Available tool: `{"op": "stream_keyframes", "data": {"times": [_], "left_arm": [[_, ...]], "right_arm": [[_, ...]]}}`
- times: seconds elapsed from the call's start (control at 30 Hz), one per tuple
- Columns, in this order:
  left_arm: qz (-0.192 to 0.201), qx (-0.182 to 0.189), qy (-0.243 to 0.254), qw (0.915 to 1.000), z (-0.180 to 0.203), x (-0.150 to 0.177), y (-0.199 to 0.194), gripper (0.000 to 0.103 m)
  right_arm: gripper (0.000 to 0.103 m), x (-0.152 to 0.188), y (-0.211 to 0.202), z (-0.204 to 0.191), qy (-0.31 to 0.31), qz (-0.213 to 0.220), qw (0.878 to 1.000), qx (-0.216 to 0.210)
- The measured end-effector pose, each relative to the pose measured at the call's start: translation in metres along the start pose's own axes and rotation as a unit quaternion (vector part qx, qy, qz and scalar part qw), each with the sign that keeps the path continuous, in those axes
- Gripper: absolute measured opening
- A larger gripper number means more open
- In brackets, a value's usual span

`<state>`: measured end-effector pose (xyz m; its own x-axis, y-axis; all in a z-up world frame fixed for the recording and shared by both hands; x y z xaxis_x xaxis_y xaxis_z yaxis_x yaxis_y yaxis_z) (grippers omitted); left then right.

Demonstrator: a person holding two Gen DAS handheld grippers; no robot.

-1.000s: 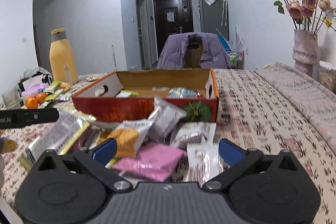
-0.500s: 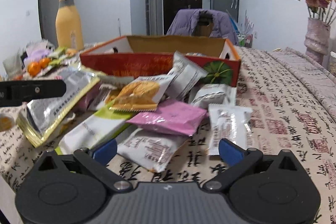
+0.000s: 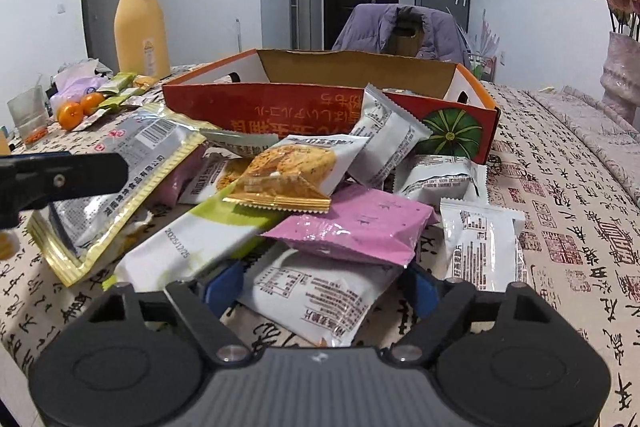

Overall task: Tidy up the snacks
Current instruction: 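Grasp the long silver-and-yellow wafer pack with the left gripper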

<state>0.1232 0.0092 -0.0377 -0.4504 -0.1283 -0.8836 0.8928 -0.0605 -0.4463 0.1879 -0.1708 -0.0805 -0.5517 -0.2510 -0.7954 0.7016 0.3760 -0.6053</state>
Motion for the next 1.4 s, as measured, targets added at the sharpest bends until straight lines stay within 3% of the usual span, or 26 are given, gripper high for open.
{"op": "stream_keyframes", "data": {"times": [0.37, 0.5, 0.7, 1.07, 1.27, 1.4], "left_arm": [[0.0, 0.0, 0.0, 1.0, 0.001, 0.001, -0.002, 0.103], [0.003, -0.001, 0.001, 1.0, 0.002, 0.002, -0.006, 0.103], [0.003, -0.003, 0.001, 1.0, 0.004, 0.002, -0.01, 0.103], [0.002, -0.005, 0.006, 1.0, 0.01, 0.002, -0.017, 0.103], [-0.001, -0.007, 0.011, 0.9999, 0.014, 0.004, -0.017, 0.103], [-0.005, -0.027, 0.013, 0.9995, 0.01, 0.003, -0.013, 0.103]], "right_arm": [[0.047, 0.008, -0.02, 0.005, -0.012, 0.022, 1.0, -0.008], [0.043, 0.01, -0.029, 0.006, -0.01, 0.032, 0.999, -0.014], [0.03, 0.01, -0.045, 0.006, -0.011, 0.05, 0.999, -0.018], [0.024, -0.002, -0.084, 0.027, 0.012, 0.103, 0.995, -0.001], [0.024, -0.004, -0.087, 0.037, 0.024, 0.11, 0.994, 0.006], [0.024, -0.007, -0.088, 0.037, 0.024, 0.116, 0.993, 0.004]]}}
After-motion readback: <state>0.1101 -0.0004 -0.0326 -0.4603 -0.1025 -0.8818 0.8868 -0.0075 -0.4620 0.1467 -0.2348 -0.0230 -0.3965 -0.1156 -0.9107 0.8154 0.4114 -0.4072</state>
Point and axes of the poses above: each gripper's, at about its wrist camera, not at the fingertips, and y roughly the way its jaws point, z to its right, x to its underside, the point moved 6 cm from there along y, roughly the way its jaws point
